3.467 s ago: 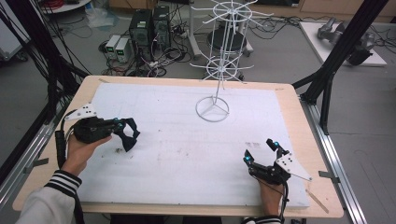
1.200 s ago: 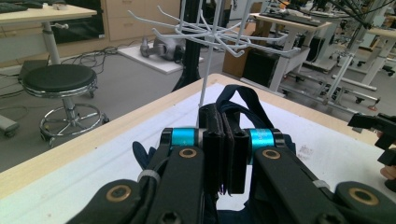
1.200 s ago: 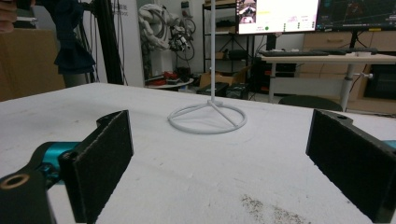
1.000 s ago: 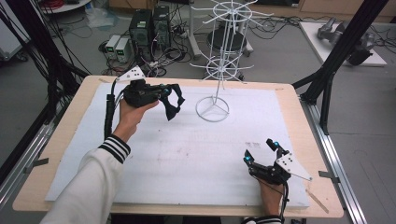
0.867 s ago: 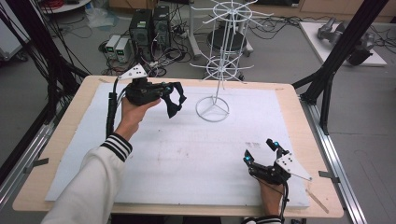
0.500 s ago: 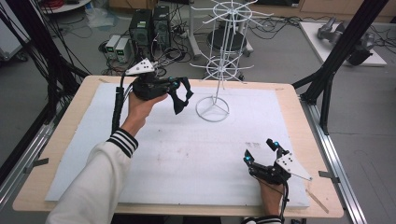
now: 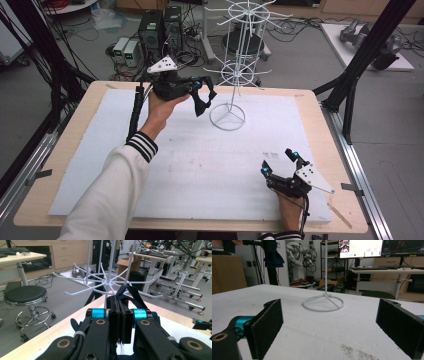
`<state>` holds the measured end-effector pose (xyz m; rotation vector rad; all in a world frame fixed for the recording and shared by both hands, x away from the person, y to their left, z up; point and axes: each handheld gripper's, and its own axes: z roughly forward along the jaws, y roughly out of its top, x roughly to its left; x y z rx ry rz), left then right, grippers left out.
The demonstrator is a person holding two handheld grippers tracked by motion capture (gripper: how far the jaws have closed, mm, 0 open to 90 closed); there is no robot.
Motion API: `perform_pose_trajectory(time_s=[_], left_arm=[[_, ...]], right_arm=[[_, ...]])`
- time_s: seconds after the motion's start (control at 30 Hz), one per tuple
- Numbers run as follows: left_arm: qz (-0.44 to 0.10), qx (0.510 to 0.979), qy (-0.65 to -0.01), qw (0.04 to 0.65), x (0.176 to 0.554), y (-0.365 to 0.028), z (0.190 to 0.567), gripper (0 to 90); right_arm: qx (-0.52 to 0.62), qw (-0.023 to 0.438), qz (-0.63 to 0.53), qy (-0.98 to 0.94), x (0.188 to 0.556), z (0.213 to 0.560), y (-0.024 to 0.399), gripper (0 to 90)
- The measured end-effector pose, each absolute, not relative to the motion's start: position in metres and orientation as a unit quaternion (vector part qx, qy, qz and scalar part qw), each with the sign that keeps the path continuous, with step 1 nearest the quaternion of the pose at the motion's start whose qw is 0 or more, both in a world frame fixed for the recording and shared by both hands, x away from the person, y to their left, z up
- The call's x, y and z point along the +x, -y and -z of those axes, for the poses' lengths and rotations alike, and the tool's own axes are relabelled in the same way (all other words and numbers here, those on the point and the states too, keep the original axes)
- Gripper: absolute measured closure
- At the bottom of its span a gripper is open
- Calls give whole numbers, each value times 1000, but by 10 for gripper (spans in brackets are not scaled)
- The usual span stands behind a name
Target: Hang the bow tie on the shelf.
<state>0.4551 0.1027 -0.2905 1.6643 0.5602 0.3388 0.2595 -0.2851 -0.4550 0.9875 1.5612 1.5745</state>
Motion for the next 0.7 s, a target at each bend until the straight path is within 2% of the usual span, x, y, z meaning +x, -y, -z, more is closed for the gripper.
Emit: perform_pose_trajectory(time_s=[0.7], left_arm=[[-151,729,-250,619,463,-90,299,877]], right_arm=[[382,349,-608,-602,259,455,285,64]])
